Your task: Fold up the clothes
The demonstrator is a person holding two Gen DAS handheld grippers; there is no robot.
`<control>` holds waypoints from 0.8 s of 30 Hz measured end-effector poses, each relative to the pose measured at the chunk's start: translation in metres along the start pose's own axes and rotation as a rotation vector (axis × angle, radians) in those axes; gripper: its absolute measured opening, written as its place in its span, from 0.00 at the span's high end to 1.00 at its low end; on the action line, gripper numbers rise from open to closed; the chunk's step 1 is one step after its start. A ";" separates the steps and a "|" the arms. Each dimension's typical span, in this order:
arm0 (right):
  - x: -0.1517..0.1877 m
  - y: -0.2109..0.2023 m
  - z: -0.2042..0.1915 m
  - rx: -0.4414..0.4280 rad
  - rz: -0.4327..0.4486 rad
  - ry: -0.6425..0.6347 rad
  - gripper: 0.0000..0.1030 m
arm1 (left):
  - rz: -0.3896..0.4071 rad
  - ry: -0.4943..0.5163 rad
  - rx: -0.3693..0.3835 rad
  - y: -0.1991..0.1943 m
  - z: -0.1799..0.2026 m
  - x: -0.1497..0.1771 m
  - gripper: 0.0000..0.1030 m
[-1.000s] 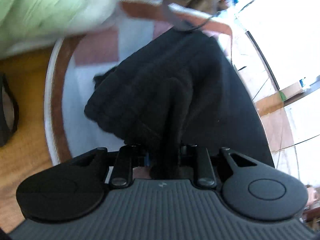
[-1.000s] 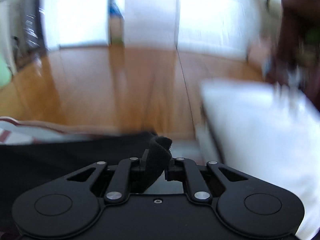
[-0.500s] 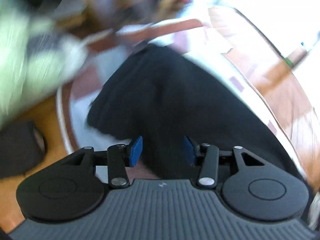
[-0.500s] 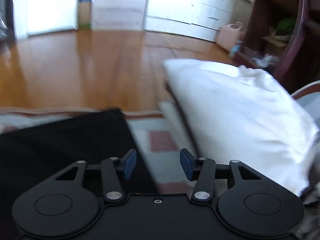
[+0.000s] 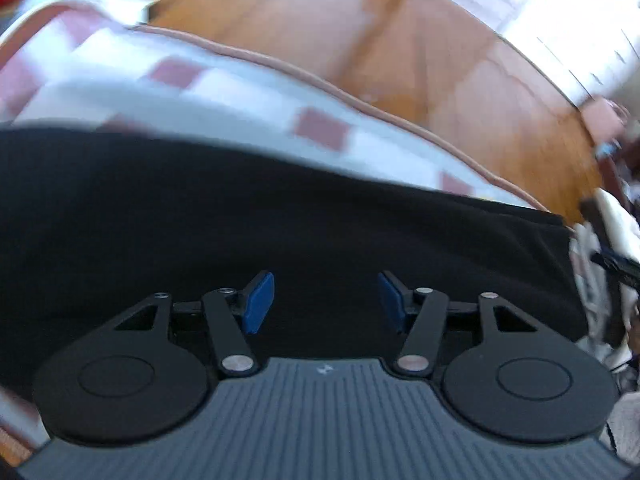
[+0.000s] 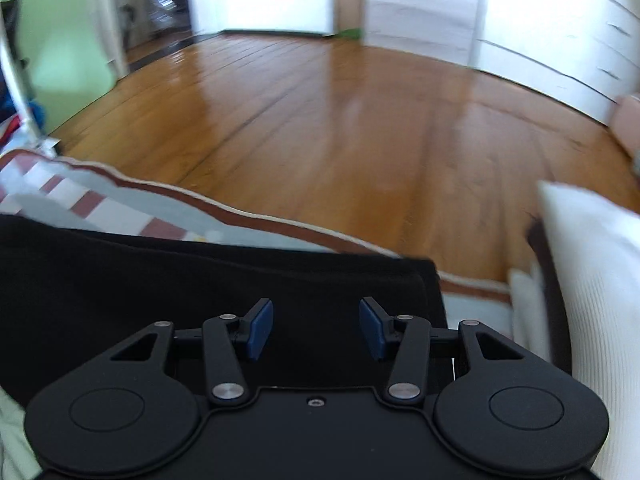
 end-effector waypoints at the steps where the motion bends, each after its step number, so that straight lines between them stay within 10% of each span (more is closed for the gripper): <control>1: -0.001 0.006 0.001 -0.008 -0.016 -0.025 0.47 | 0.004 0.048 0.023 0.003 0.018 -0.003 0.43; 8: 0.032 0.038 0.022 0.203 0.006 0.072 0.47 | -0.039 0.293 -0.022 0.059 0.089 0.023 0.41; 16: 0.049 0.045 0.044 0.156 -0.003 0.170 0.47 | -0.054 0.269 -0.074 0.108 0.115 0.059 0.40; 24: 0.059 0.073 0.034 0.210 -0.027 -0.037 0.45 | -0.064 0.350 -0.151 0.111 0.118 0.090 0.30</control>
Point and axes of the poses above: each gripper's, at about its wrist camera, not at the fingertips, and y roughly the way its jaws point, z to its right, x to its underside, the point moved 8 cm from there along y, roughly the way its jaws point, and after that the axes turned 12 degrees about z, right-handed, at the moved point
